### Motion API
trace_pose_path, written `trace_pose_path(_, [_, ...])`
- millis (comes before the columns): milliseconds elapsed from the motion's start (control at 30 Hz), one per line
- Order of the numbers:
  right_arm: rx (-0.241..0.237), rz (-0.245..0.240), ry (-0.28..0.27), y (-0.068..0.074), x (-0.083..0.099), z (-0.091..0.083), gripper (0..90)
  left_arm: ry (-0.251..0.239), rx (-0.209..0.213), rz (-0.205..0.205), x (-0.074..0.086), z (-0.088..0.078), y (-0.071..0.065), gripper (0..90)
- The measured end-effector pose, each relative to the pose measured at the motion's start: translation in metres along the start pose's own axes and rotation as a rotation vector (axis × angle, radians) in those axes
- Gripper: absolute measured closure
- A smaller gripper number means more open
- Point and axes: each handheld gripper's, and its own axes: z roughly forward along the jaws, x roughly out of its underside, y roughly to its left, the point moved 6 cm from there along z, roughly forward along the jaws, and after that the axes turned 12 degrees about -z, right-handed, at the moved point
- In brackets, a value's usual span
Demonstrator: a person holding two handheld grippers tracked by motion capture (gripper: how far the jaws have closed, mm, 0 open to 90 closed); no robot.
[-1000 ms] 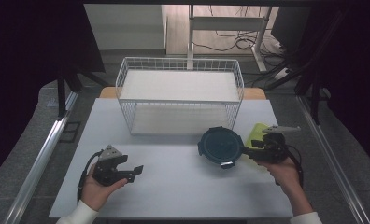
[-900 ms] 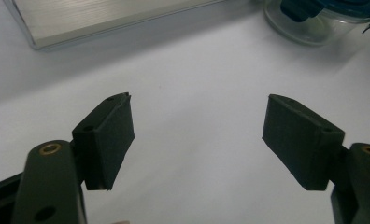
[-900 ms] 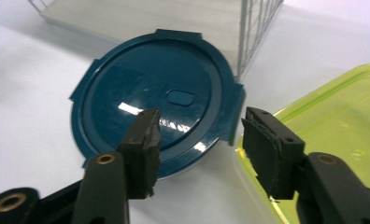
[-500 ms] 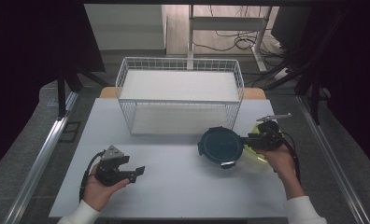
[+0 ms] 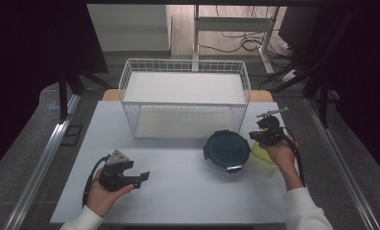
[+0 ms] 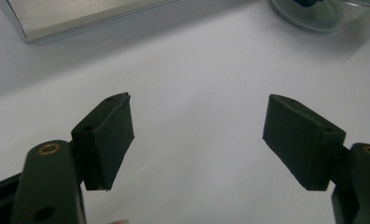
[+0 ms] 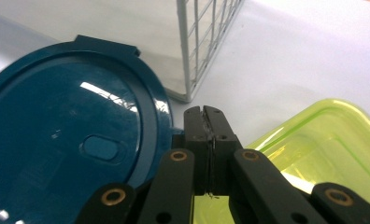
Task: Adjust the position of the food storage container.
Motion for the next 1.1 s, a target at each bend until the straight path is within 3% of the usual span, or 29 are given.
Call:
trace_pose_path(167, [-0.003,0.003,0.004,-0.005,-0.003,0.008,88.6,-0.003,-0.009,0.001,0.000,0.000,0.001,24.4])
trace_pose_path(333, [-0.011,-0.022,0.041,-0.003,0.000,0.018,88.8,0.000,-0.011,0.004,0.000,0.001,0.001,24.3])
trace_pose_path(367, [-0.014,-0.047,0.056,-0.002,0.001,0.022,88.8,0.001,-0.012,0.005,0.000,0.001,0.001,24.3])
trace_pose_path(500, [-0.030,-0.063,0.059,0.001,0.001,0.026,88.9,0.001,-0.013,0.005,0.001,0.001,0.001,24.3])
trace_pose_path(733, [-0.023,-0.104,0.068,0.002,0.001,0.026,89.1,0.002,-0.013,0.006,0.001,0.002,0.001,24.1])
trace_pose_path(1100, [-0.035,-0.118,0.068,0.006,0.003,0.025,89.2,0.011,-0.009,0.010,0.000,0.006,-0.001,24.0])
